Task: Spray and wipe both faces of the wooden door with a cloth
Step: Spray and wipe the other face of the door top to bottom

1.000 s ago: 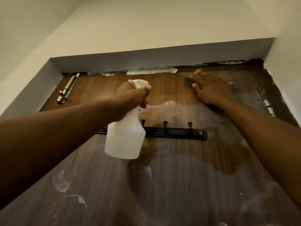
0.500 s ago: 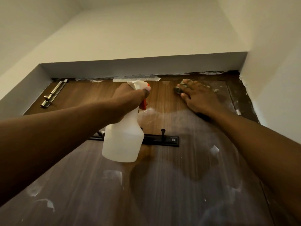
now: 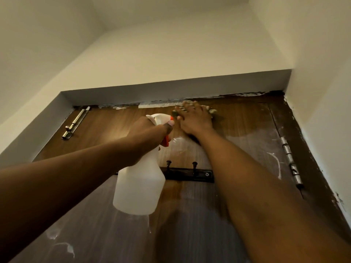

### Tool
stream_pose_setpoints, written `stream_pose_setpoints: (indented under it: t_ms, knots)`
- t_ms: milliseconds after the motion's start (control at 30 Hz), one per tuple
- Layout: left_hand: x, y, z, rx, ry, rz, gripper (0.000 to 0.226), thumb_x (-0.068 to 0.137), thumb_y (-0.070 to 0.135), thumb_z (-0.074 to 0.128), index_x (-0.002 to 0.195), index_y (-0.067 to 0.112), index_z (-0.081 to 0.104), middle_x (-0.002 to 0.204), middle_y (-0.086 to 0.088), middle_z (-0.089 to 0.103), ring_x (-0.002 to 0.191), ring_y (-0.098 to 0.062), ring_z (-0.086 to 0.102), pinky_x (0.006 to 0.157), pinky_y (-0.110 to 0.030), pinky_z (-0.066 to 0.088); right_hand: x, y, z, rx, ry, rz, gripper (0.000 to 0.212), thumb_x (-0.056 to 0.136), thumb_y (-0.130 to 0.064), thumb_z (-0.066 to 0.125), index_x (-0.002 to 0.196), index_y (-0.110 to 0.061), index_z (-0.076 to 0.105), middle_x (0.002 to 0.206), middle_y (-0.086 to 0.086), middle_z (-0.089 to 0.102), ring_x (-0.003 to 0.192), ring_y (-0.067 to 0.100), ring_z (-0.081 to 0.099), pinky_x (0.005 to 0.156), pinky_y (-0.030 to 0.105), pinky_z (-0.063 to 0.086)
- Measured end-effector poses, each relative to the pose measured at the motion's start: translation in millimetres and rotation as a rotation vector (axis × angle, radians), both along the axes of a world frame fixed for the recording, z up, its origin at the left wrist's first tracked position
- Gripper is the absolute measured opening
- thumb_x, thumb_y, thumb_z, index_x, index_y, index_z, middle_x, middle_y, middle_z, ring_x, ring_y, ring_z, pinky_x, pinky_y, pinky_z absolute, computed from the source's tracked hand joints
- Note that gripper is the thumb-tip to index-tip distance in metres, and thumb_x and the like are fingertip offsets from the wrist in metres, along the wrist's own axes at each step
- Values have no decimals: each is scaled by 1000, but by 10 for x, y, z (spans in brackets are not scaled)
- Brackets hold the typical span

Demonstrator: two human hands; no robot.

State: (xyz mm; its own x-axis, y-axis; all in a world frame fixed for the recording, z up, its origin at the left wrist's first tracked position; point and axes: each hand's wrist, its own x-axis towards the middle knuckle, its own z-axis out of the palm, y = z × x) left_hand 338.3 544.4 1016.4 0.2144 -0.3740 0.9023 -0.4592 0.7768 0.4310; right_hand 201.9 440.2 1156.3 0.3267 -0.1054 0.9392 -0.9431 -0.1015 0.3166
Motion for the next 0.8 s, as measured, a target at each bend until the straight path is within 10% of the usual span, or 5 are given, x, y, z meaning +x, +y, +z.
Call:
stream_pose_setpoints:
  t_ms: [133, 267, 433, 800]
  knots:
    - [-174, 20, -42, 3, -6, -24, 56, 85, 50, 57, 125, 12, 45, 97, -9, 65, 80, -20, 61, 54, -27, 45, -502, 88, -52, -3, 127, -12, 49, 105, -52, 34, 153, -47, 29, 167, -6, 17, 153, 25, 14, 123, 51, 11]
    - [-344, -16, -87, -15, -49, -102, 46, 85, 48, 58, 113, 13, 53, 86, -4, 70, 76, -17, 66, 57, -29, 51, -1640, 99, -36, -129, -188, 82, 45, 104, -48, 34, 148, -42, 36, 159, 0, 33, 145, 28, 32, 118, 55, 27]
    - [-464, -107, -133, -20, -59, -187, 39, 86, 46, 59, 108, 14, 55, 84, -4, 71, 75, -16, 68, 58, -28, 52, -2109, 90, -137, -90, -404, 0, 53, 107, -49, 23, 159, -39, 14, 169, -1, 6, 154, 32, 6, 123, 57, 11]
    - [-546, -202, -580, 26, -32, -259, 41, 86, 47, 58, 113, 17, 55, 89, -5, 71, 82, -18, 68, 65, -31, 53, -1882, 184, -1210, -77, -36, -96, 54, 104, -55, 20, 157, -42, 18, 168, -4, 14, 154, 25, 14, 124, 52, 14]
